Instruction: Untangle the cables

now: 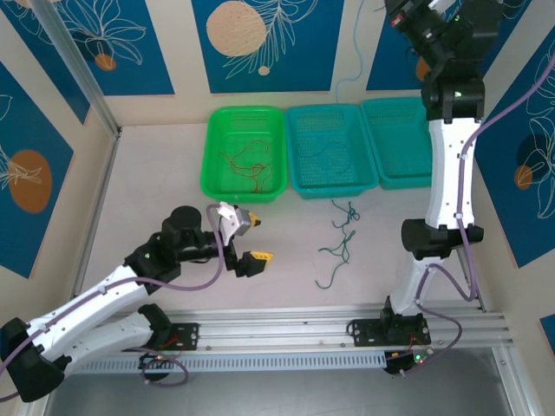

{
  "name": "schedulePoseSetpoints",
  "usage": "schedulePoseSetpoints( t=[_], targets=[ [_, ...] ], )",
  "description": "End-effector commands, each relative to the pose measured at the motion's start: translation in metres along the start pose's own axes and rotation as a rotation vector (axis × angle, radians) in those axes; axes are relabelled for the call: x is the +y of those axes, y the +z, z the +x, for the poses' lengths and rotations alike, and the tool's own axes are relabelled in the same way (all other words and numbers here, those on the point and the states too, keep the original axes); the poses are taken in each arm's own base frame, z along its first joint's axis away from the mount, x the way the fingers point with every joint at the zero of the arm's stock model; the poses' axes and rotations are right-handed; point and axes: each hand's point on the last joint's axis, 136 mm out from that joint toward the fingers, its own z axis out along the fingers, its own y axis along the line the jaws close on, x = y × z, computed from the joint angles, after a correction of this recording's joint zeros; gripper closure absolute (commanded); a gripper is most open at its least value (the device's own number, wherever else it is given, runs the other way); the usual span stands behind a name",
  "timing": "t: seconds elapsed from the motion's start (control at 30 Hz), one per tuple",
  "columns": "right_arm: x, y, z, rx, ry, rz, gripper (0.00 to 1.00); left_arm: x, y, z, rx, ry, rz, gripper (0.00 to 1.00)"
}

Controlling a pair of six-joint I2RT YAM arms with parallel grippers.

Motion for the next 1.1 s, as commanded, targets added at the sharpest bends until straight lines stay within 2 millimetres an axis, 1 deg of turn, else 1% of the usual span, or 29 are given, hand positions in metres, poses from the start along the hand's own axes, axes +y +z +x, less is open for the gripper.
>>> schedulePoseSetpoints(
  t=[0.0,0.07,0.17,0.23,0.3,0.4,0.47,0.53,0.63,0.7,0.73,0.77,0.8,0.87,0.9,0.93,1.0,1.07],
  targets=[
    [-0.033,0.014,0.037,0.1,0.031,0.078,1.0,-0.003,-0.001,-0.005,-0.022,0.003,0.0,0.0],
    [-0.059,0.02,0.065,0.177,0.083,0.137,1.0,-0.002,-0.001,-0.004,-0.019,0.001,-0.001,0.0],
    [-0.089,0.024,0.109,0.268,0.148,0.215,1.0,-0.001,-0.001,-0.004,-0.026,0.002,-0.007,0.0],
    [-0.107,0.025,0.141,0.311,0.177,0.28,1.0,-0.001,-0.001,-0.004,-0.029,0.001,-0.007,0.0],
    [-0.12,0.023,0.168,0.346,0.173,0.348,1.0,-0.001,0.0,-0.003,-0.026,-0.001,-0.006,0.0],
    [-0.139,0.012,0.206,0.401,0.154,0.455,1.0,0.001,-0.001,-0.001,-0.017,-0.003,-0.019,0.0],
    [-0.152,0.004,0.231,0.441,0.174,0.495,1.0,0.004,-0.002,0.0,-0.012,-0.009,-0.039,0.0],
    [-0.172,-0.007,0.255,0.469,0.221,0.544,1.0,0.007,-0.003,0.0,-0.013,-0.018,-0.06,0.0],
    [-0.204,-0.026,0.285,0.519,0.269,0.626,1.0,0.016,-0.005,-0.004,-0.022,-0.047,-0.116,0.0],
    [-0.225,-0.038,0.3,0.542,0.285,0.672,1.0,0.024,-0.008,-0.006,-0.028,-0.07,-0.17,0.0],
    [-0.233,-0.042,0.306,0.553,0.284,0.685,0.98,0.028,-0.01,-0.008,-0.033,-0.076,-0.197,0.0],
    [-0.239,-0.045,0.31,0.563,0.284,0.693,0.94,0.032,-0.012,-0.009,-0.038,-0.082,-0.226,0.0],
    [-0.241,-0.047,0.314,0.583,0.279,0.689,0.88,0.037,-0.014,-0.009,-0.039,-0.089,-0.258,0.0],
    [-0.24,-0.049,0.317,0.627,0.263,0.677,0.66,0.042,-0.018,-0.011,-0.045,-0.084,-0.291,0.0],
    [-0.237,-0.05,0.317,0.65,0.245,0.669,0.53,0.044,-0.019,-0.01,-0.047,-0.084,-0.302,0.0],
    [-0.234,-0.052,0.315,0.669,0.223,0.677,0.44,0.044,-0.019,-0.011,-0.052,-0.082,-0.308,0.0],
    [-0.23,-0.06,0.308,0.676,0.172,0.715,0.31,0.045,-0.018,-0.012,-0.057,-0.084,-0.305,0.0],
    [-0.222,-0.069,0.297,0.653,0.116,0.724,0.28,0.045,-0.016,-0.013,-0.055,-0.09,-0.303,0.0]
  ],
)
